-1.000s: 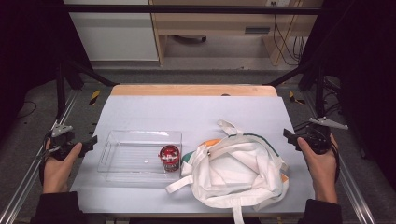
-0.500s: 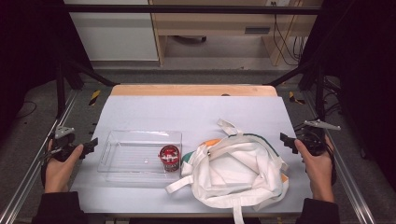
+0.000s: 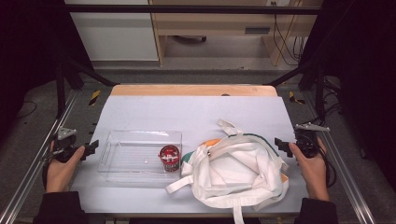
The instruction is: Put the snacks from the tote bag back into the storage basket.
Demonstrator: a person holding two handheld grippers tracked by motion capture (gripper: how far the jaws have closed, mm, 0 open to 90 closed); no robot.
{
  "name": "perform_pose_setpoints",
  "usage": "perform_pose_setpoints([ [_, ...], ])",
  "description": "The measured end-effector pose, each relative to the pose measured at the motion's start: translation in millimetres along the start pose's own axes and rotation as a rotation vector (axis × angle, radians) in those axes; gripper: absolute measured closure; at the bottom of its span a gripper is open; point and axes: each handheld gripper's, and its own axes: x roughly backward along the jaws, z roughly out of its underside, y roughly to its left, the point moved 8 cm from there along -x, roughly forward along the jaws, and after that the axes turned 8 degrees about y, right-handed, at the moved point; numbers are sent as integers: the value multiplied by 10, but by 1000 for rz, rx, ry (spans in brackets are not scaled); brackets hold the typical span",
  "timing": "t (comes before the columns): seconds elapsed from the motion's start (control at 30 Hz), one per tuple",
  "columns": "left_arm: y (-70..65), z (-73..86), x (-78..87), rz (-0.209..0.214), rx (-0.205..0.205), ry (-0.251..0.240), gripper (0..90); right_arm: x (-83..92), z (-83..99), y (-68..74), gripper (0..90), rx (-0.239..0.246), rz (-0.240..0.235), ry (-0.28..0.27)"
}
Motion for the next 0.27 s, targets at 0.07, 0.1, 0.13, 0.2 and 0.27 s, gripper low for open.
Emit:
perform_pose_setpoints([
  [0.07,3,6,-3,-2,1,2,87,-16,14,20,75,4,-7,11],
  [0.1,-1,5,-2,-2,0,0,88,-28,22,23,77,12,-4,20],
  [0.13,-6,4,1,0,-5,2,88,-35,21,27,79,15,-5,20],
  [0.2,-17,-13,9,2,-5,-8,89,-44,18,40,79,21,-6,20],
  [0.27,-27,-28,17,4,-5,-20,90,-46,8,41,82,25,-5,16],
])
